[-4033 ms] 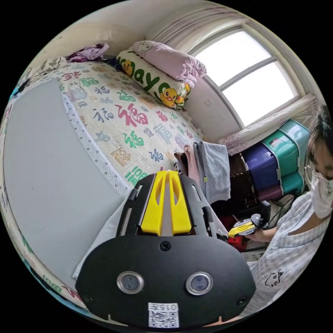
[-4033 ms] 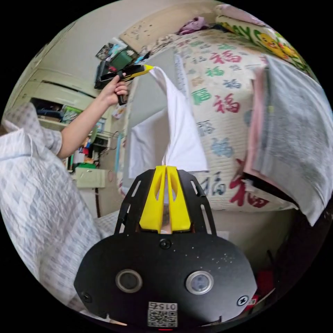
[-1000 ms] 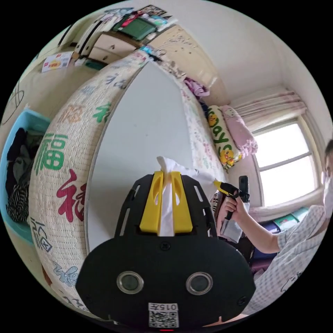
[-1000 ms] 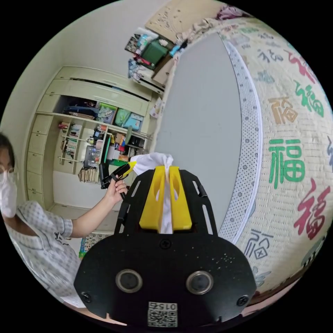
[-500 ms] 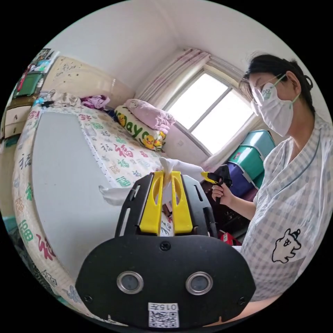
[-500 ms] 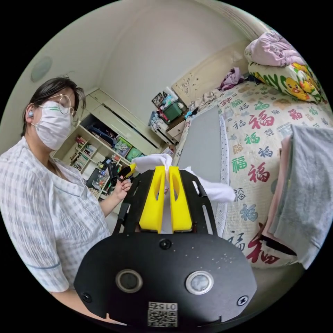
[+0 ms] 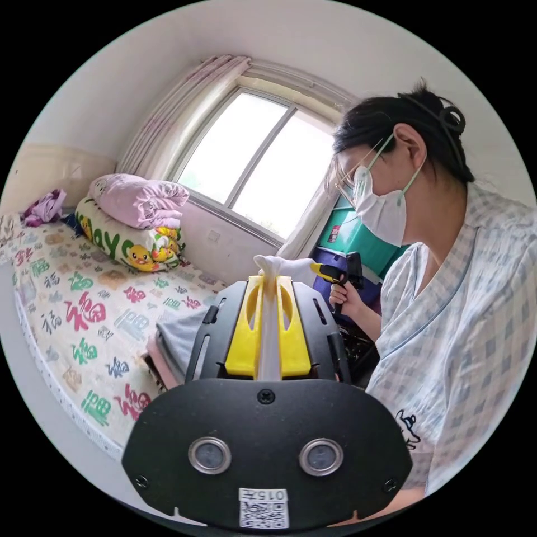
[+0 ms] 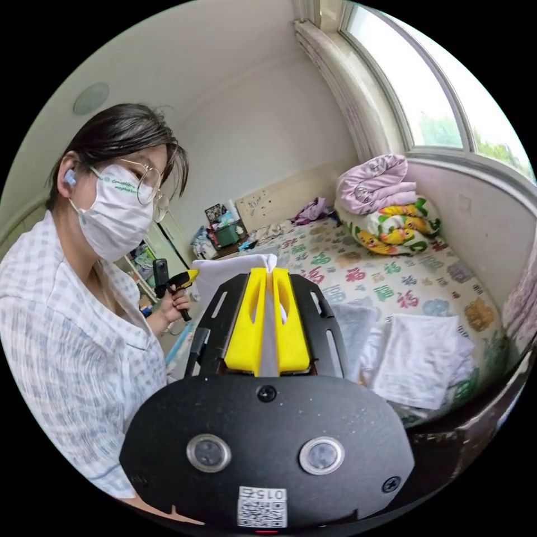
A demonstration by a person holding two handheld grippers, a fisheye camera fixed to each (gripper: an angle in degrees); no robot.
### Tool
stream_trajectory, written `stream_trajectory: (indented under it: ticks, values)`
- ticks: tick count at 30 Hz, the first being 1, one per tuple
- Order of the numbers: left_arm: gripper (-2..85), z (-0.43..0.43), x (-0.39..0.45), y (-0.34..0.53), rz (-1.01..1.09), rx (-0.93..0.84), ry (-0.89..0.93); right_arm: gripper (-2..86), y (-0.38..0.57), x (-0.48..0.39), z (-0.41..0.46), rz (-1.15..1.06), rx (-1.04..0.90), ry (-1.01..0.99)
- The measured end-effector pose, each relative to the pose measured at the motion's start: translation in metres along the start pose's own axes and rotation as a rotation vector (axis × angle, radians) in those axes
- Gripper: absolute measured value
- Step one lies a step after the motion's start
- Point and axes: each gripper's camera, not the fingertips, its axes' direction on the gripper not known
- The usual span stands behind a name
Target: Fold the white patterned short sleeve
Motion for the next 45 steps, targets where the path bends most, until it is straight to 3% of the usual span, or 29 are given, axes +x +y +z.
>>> stream_trajectory:
  ticks: [5, 12, 17, 22, 24, 27, 29, 31, 34, 37, 41, 45]
  values:
    - [3.2, 0.135, -0.002, -0.004, 0.049, 0.042, 0.045, 0.8, -0.057, 0.038, -0.040, -0.155, -0.063, 0.454]
    - [3.3, 0.289, -0.007, 0.020, 0.038, -0.008, 0.126, 0.8, -0.070, 0.131, -0.056, -0.007, -0.094, 0.595]
    - [3.2, 0.376, -0.026, 0.047, -0.026, -0.097, 0.151, 0.9, -0.082, 0.190, -0.019, -0.009, -0.225, 0.755]
    - [3.6, 0.467, -0.093, 0.090, -0.336, -0.251, -0.017, 1.4, -0.086, 0.310, 0.060, 0.139, -0.373, 0.655]
    - [4.3, 0.521, -0.128, 0.116, -0.391, -0.320, -0.167, 1.8, -0.080, 0.377, 0.106, 0.239, -0.392, 0.624]
    - [5.1, 0.578, -0.169, 0.142, -0.431, -0.373, -0.435, 3.5, -0.056, 0.499, 0.197, 0.395, -0.419, 0.699]
    - [5.3, 0.596, -0.188, 0.149, -0.482, -0.388, -0.450, 4.2, -0.032, 0.579, 0.262, 0.536, -0.538, 0.770]
    - [5.5, 0.599, -0.191, 0.153, -0.488, -0.338, -0.427, 4.5, -0.028, 0.592, 0.279, 0.560, -0.518, 0.712]
    - [5.6, 0.588, -0.183, 0.160, -0.468, -0.309, -0.381, 3.7, -0.018, 0.556, 0.290, 0.423, -0.409, 0.467]
    - [6.0, 0.559, -0.173, 0.172, -0.452, -0.313, -0.398, 2.9, 0.013, 0.508, 0.314, 0.315, -0.432, 0.240]
    - [7.3, 0.508, -0.174, 0.195, -0.449, -0.385, -0.575, 3.5, 0.063, 0.457, 0.356, 0.282, -0.493, -0.022]
    - [8.9, 0.466, -0.199, 0.226, -0.497, -0.518, -0.742, 4.5, 0.079, 0.440, 0.391, 0.260, -0.496, -0.078]
